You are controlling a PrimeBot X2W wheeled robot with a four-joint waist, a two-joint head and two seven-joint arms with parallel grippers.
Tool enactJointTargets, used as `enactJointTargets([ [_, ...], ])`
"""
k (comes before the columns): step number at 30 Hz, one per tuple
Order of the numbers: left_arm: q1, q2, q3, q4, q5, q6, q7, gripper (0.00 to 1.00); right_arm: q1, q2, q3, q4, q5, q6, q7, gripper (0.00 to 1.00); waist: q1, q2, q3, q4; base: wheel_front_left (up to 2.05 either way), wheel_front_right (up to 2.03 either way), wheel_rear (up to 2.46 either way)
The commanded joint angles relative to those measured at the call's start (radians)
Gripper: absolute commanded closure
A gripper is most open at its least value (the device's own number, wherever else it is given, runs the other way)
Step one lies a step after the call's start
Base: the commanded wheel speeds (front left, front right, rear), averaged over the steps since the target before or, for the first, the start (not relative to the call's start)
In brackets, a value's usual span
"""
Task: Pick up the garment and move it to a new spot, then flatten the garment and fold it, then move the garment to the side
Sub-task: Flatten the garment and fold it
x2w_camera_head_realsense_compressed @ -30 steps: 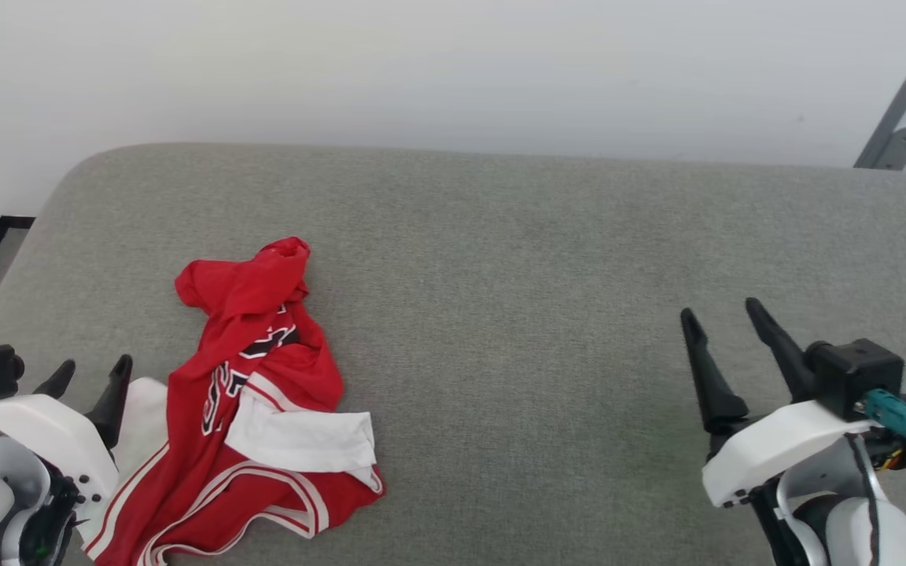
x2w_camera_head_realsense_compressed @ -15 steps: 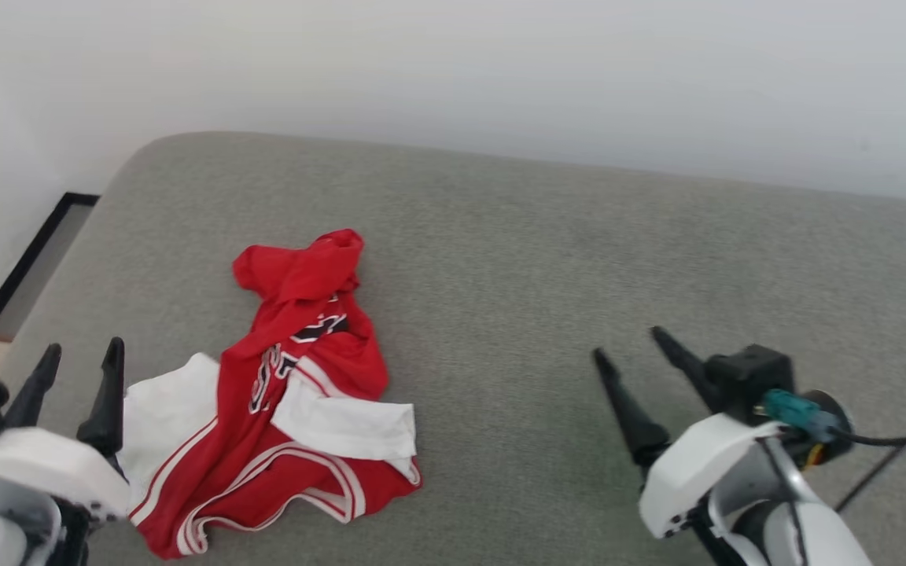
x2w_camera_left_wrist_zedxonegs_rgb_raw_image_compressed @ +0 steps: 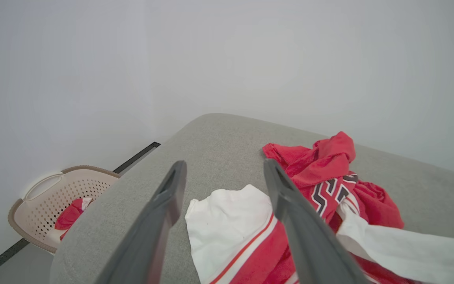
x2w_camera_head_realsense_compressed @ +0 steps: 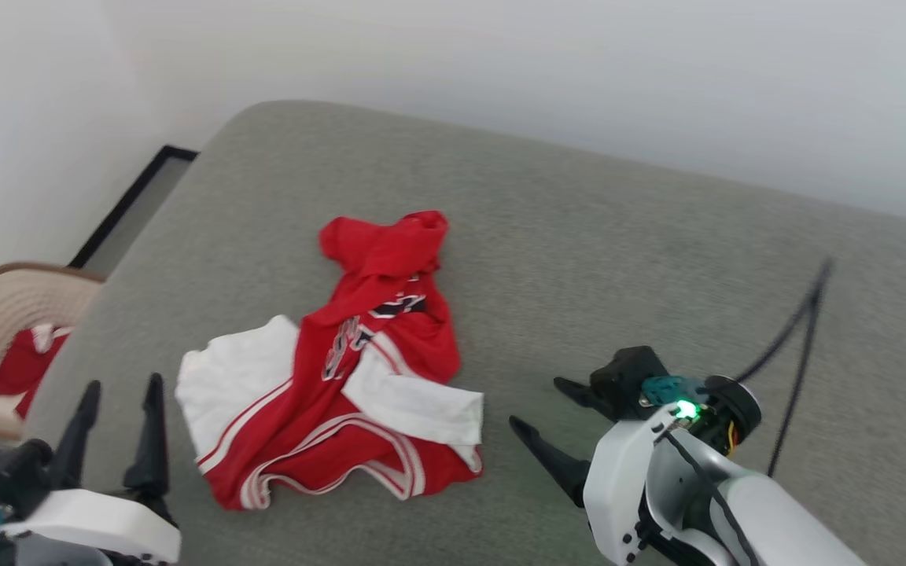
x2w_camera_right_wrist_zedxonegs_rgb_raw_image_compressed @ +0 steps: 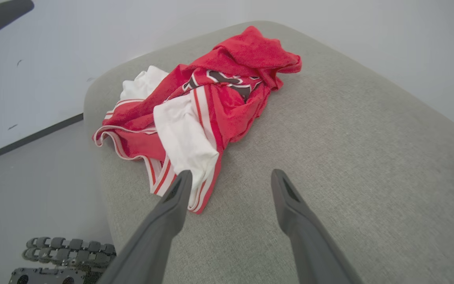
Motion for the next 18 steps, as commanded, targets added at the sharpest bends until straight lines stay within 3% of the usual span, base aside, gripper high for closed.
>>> enactJointTargets([
  [1, 0.011, -0.015, 0.01, -0.002, 0.022, -0.013, -0.005, 0.0, -0.024, -0.014, 0.023, 0.007, 0.019, -0.001, 0.017, 0.0, 0.0, 0.0, 0.005, 0.031, 0.0, 0.0, 0.0],
  [11, -0.001, -0.17, 0.076, 0.052, 0.118, -0.118, -0.005, 0.0, -0.18, -0.094, 0.148, 0.125, 0.115, -0.001, 0.148, 0.0, 0.0, 0.0, 0.034, 0.159, 0.0, 0.0, 0.0],
  [18, -0.017, -0.24, 0.115, 0.077, 0.16, -0.158, -0.005, 0.0, -0.294, -0.087, 0.241, 0.252, 0.179, -0.001, 0.202, 0.0, 0.0, 0.0, 0.062, 0.199, 0.0, 0.0, 0.0],
])
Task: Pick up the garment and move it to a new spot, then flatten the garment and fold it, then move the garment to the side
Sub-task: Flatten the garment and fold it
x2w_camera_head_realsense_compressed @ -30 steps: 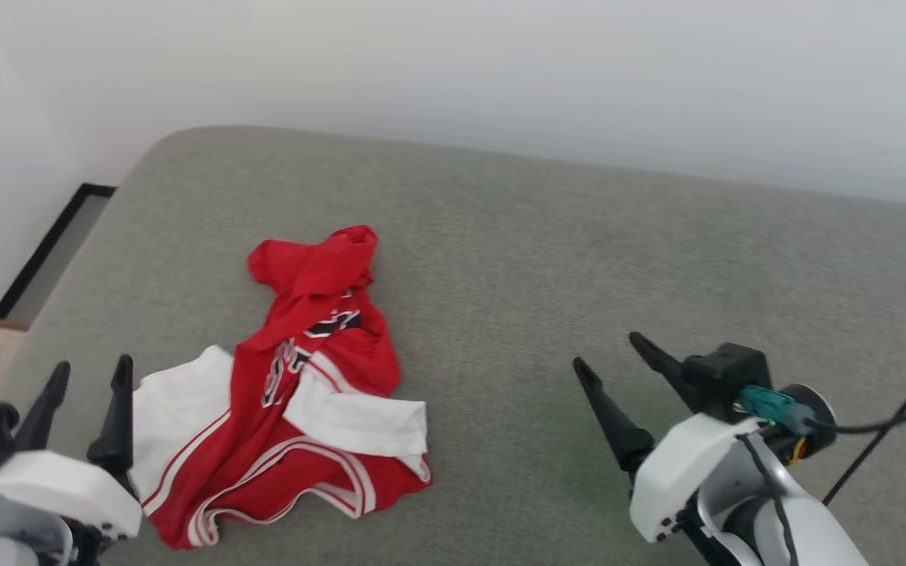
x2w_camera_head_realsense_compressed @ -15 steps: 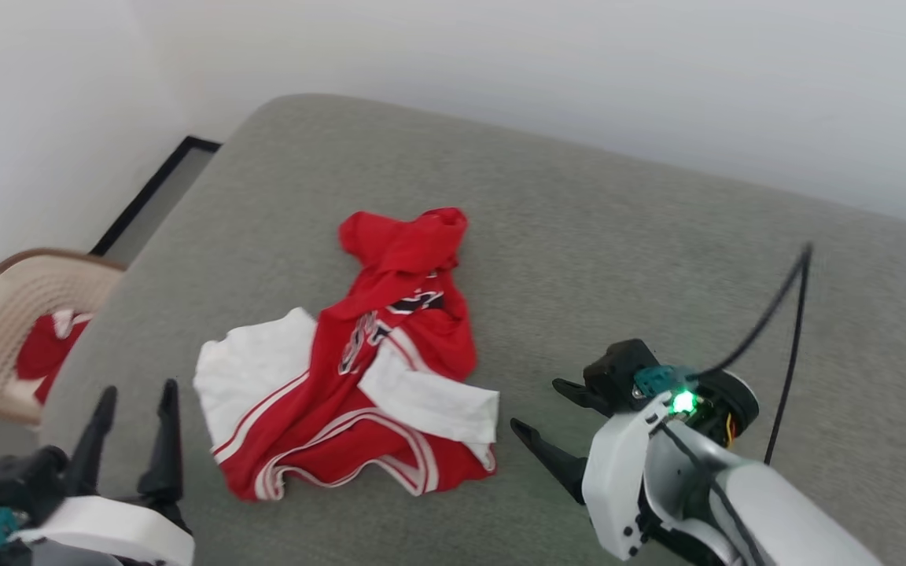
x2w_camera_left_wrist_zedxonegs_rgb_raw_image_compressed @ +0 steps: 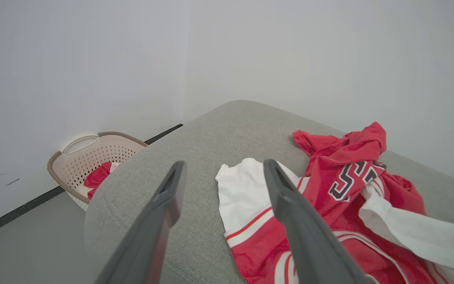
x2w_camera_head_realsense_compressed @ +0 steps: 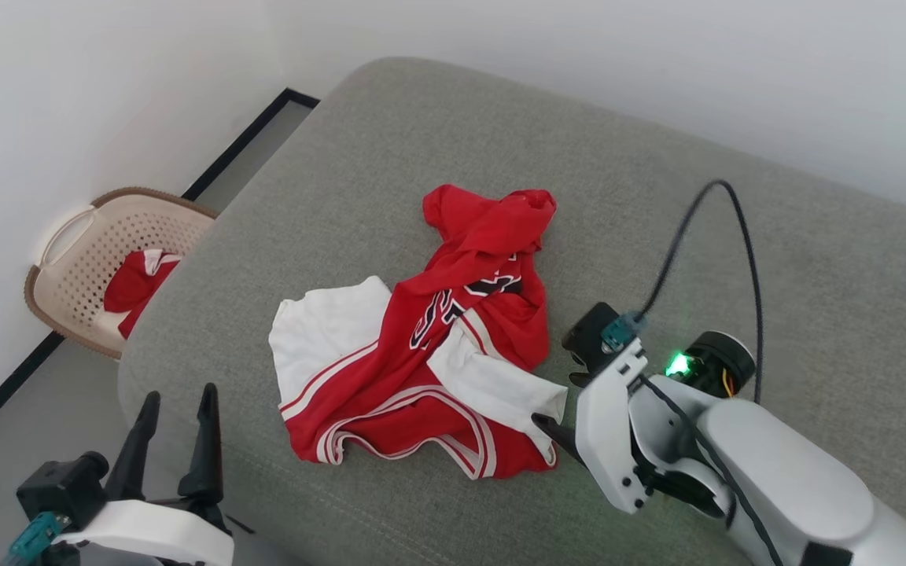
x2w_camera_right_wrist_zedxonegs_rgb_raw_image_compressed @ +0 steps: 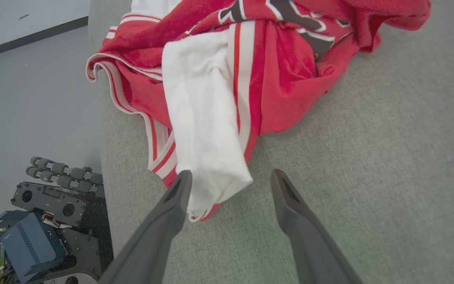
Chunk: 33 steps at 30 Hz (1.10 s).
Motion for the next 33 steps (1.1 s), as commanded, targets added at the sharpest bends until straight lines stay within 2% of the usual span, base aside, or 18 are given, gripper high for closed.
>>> enactJointTargets([
  [1, -0.017, -0.013, 0.01, 0.002, 0.012, -0.008, -0.005, 0.0, -0.023, 0.01, 0.016, 0.026, 0.022, -0.001, 0.003, 0.0, 0.0, 0.0, 0.013, 0.007, 0.0, 0.0, 0.0],
  [3, -0.021, -0.029, 0.024, 0.005, 0.017, -0.016, -0.005, 0.0, -0.06, 0.017, 0.051, 0.069, 0.036, -0.001, 0.002, 0.0, 0.0, 0.0, 0.022, 0.01, 0.0, 0.0, 0.0],
  [4, -0.022, -0.037, 0.032, 0.006, 0.023, -0.02, -0.005, 0.0, -0.073, 0.023, 0.065, 0.09, 0.045, -0.001, -0.003, 0.57, 0.0, 0.0, 0.025, 0.011, 0.0, 0.0, 0.0],
  [5, -0.023, -0.045, 0.039, 0.007, 0.027, -0.024, -0.005, 0.0, -0.09, 0.027, 0.083, 0.107, 0.048, -0.001, -0.011, 1.0, 0.0, 0.0, 0.027, 0.012, 0.0, 0.0, 0.0],
  [12, -0.029, -0.08, 0.074, 0.013, 0.048, -0.043, -0.005, 0.0, -0.162, 0.026, 0.111, 0.194, 0.121, -0.001, -0.088, 1.0, 0.0, 0.0, 0.032, 0.01, 0.0, 0.0, 0.0],
  [20, -0.014, -0.078, 0.096, 0.018, 0.066, -0.05, -0.005, 0.0, -0.176, -0.026, 0.011, 0.212, 0.196, -0.001, -0.153, 1.0, 0.0, 0.0, 0.012, -0.02, 0.0, 0.0, 0.0],
  [27, 0.001, -0.072, 0.105, 0.01, 0.071, -0.05, -0.005, 0.0, -0.142, -0.105, -0.171, 0.264, 0.214, -0.001, -0.201, 1.0, 0.0, 0.0, -0.01, -0.069, 0.0, 0.0, 0.0],
  [33, 0.007, -0.063, 0.099, 0.004, 0.065, -0.051, -0.005, 0.0, -0.086, -0.164, -0.337, 0.344, 0.179, -0.001, -0.244, 1.0, 0.0, 0.0, -0.024, -0.105, 0.0, 0.0, 0.0],
])
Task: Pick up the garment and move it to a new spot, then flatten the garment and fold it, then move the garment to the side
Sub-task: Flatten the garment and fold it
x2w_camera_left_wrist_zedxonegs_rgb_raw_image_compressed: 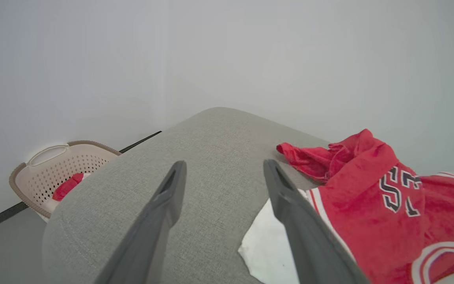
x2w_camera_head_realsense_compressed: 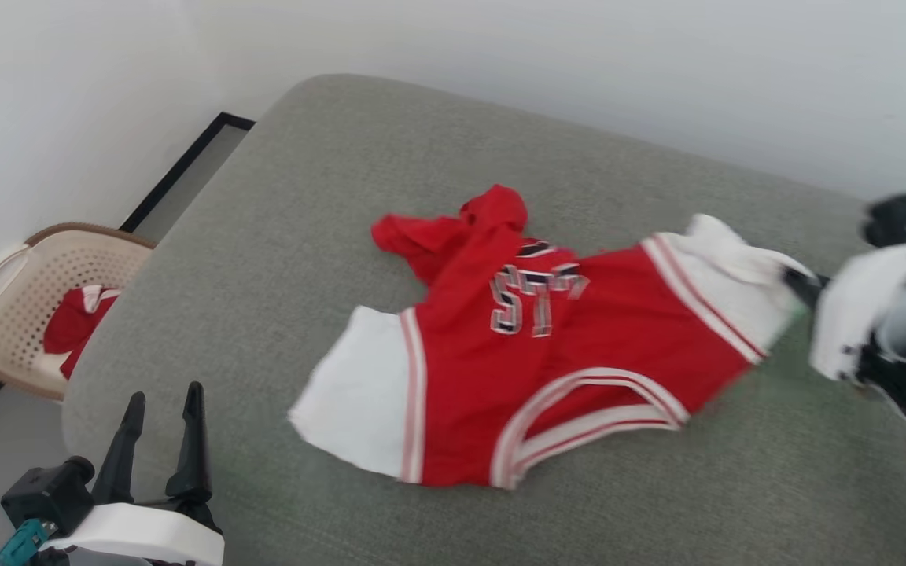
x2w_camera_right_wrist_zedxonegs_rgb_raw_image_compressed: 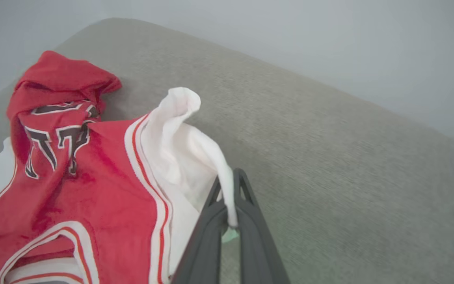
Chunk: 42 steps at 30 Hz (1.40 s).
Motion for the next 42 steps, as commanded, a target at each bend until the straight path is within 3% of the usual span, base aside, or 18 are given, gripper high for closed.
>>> enactJointTargets([
  [1, 0.007, 0.007, 0.001, -0.004, 0.002, -0.002, -0.005, 0.0, 0.031, -0.013, -0.038, 0.026, -0.014, -0.001, -0.009, 1.0, 0.0, 0.0, -0.006, -0.013, 0.0, 0.0, 0.0],
  [9, 0.012, 0.026, -0.013, -0.006, -0.006, -0.002, -0.005, 0.0, 0.168, -0.037, -0.182, 0.126, -0.116, -0.001, 0.018, 1.0, 0.0, 0.0, -0.012, -0.035, 0.0, 0.0, 0.0],
  [14, 0.014, 0.036, -0.016, -0.007, -0.01, -0.003, -0.005, 0.0, 0.254, -0.017, -0.262, 0.16, -0.186, -0.001, 0.08, 1.0, 0.0, 0.0, -0.015, -0.043, 0.0, 0.0, 0.0],
  [22, 0.016, 0.051, -0.021, -0.014, -0.016, -0.003, -0.005, 0.0, 0.35, 0.067, -0.371, 0.142, -0.283, -0.001, 0.166, 1.0, 0.0, 0.0, -0.01, -0.07, 0.0, 0.0, 0.0],
  [23, 0.016, 0.053, -0.023, -0.014, -0.018, -0.003, -0.005, 0.0, 0.352, 0.074, -0.376, 0.131, -0.301, -0.001, 0.173, 0.69, 0.0, 0.0, -0.01, -0.076, 0.0, 0.0, 0.0],
  [24, 0.014, 0.058, -0.026, -0.015, -0.018, -0.003, -0.005, 0.0, 0.349, 0.081, -0.385, 0.115, -0.314, -0.001, 0.18, 0.22, 0.0, 0.0, -0.01, -0.083, 0.0, 0.0, 0.0],
  [25, 0.014, 0.061, -0.03, -0.017, -0.022, -0.003, -0.005, 0.0, 0.345, 0.089, -0.396, 0.096, -0.326, -0.001, 0.186, 0.0, 0.0, 0.0, -0.01, -0.092, 0.0, 0.0, 0.0],
  [32, 0.01, 0.104, -0.057, -0.02, -0.039, -0.003, -0.005, 0.0, 0.342, 0.116, -0.43, -0.096, -0.382, -0.001, 0.217, 0.0, 0.0, 0.0, -0.011, -0.151, 0.0, 0.0, 0.0],
  [42, -0.057, 0.212, -0.168, -0.003, -0.093, -0.003, 0.062, 0.0, 0.445, 0.208, -0.511, -0.499, -0.472, -0.001, 0.203, 0.0, 0.0, 0.0, 0.014, -0.258, 0.0, 0.0, 0.0],
])
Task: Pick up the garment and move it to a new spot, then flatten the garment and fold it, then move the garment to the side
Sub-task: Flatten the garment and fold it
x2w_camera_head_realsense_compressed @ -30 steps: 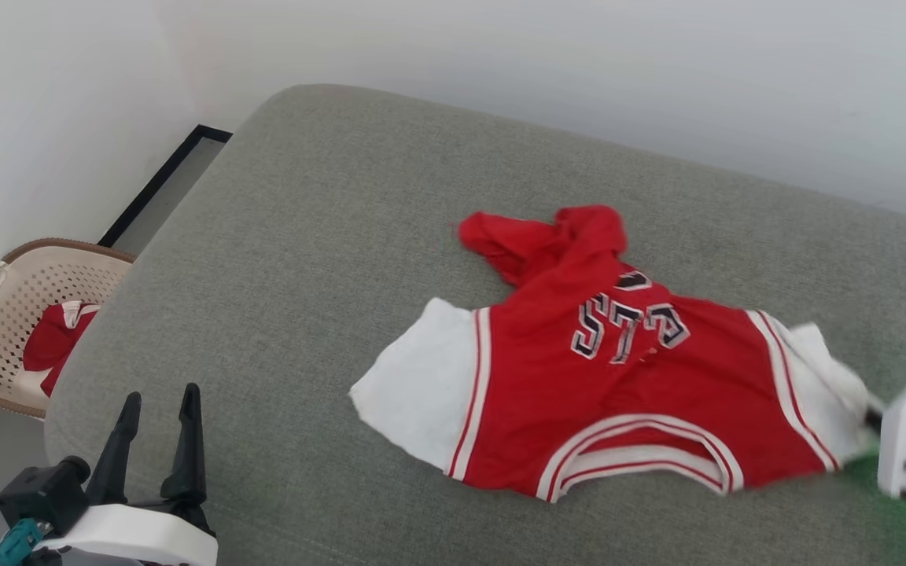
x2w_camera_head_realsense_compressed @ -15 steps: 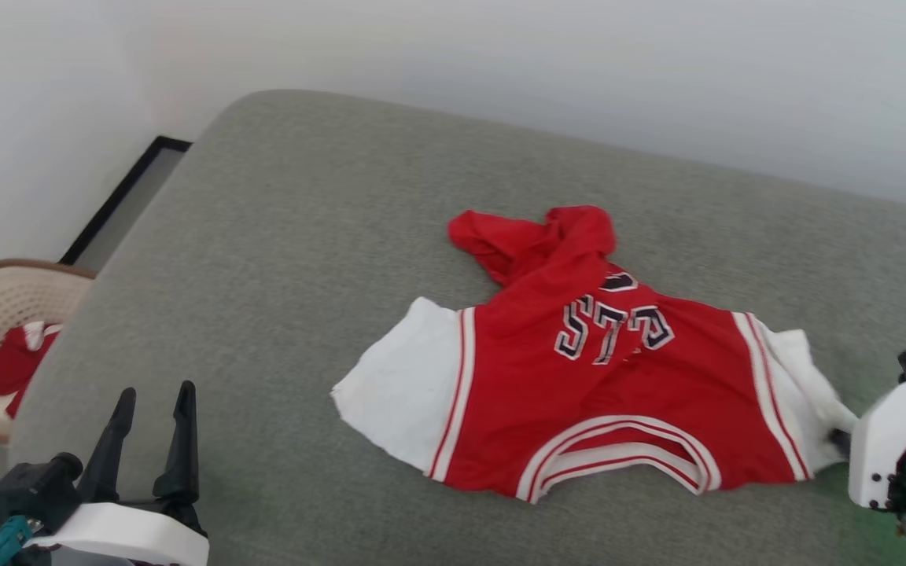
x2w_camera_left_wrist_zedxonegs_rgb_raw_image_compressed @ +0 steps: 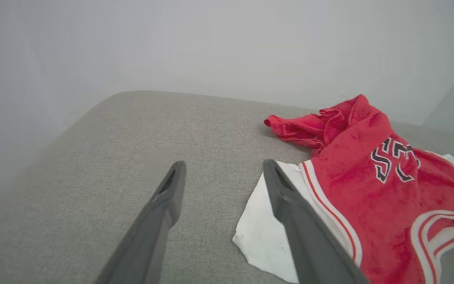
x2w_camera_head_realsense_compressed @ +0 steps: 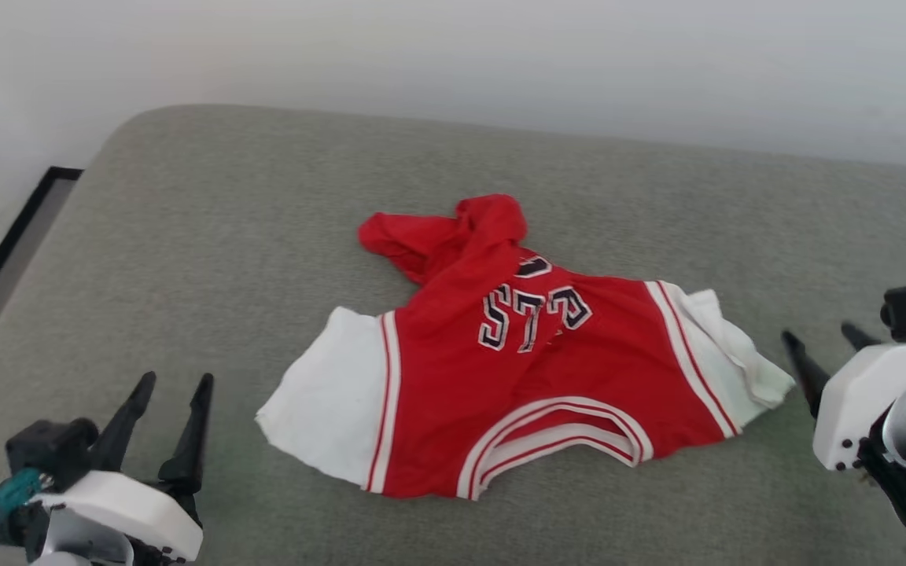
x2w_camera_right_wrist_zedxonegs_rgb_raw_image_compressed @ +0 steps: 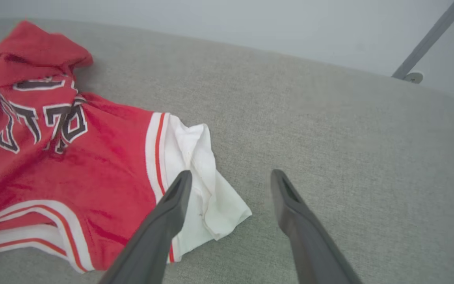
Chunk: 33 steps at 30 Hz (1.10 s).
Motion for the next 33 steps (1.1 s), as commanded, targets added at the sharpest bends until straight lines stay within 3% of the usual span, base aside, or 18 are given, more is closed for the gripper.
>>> enactJointTargets([
  [1, -0.017, 0.012, -0.012, 0.004, -0.01, -0.003, 0.019, 0.0, 0.017, 0.017, -0.005, -0.044, -0.018, -0.001, -0.022, 0.0, 0.0, 0.0, 0.012, -0.029, 0.0, 0.0, 0.0],
  [9, -0.061, 0.091, -0.077, 0.042, -0.071, -0.003, 0.176, 0.0, 0.063, 0.152, -0.04, -0.248, -0.116, -0.001, -0.19, 0.0, 0.0, 0.0, 0.038, -0.123, 0.0, 0.0, 0.0],
  [13, -0.083, 0.128, -0.113, 0.088, -0.126, -0.003, 0.32, 0.0, 0.098, 0.208, -0.029, -0.303, -0.156, -0.001, -0.249, 0.0, 0.0, 0.0, 0.049, -0.168, 0.0, 0.0, 0.0],
  [20, -0.128, 0.171, -0.166, 0.156, -0.167, 0.011, 0.565, 0.0, 0.146, 0.234, 0.015, -0.355, -0.15, -0.001, -0.211, 0.0, 0.0, 0.0, 0.058, -0.201, 0.0, 0.0, 0.0],
  [25, -0.178, 0.187, -0.196, 0.212, -0.151, 0.031, 0.675, 0.0, 0.167, 0.238, 0.049, -0.393, -0.135, -0.001, -0.175, 0.0, 0.0, 0.0, 0.063, -0.217, 0.0, 0.0, 0.0],
  [33, -0.266, 0.144, -0.264, 0.298, -0.179, 0.013, 0.81, 0.0, 0.181, 0.228, 0.088, -0.433, -0.116, -0.001, -0.103, 0.0, 0.0, 0.0, 0.082, -0.228, 0.0, 0.0, 0.0],
])
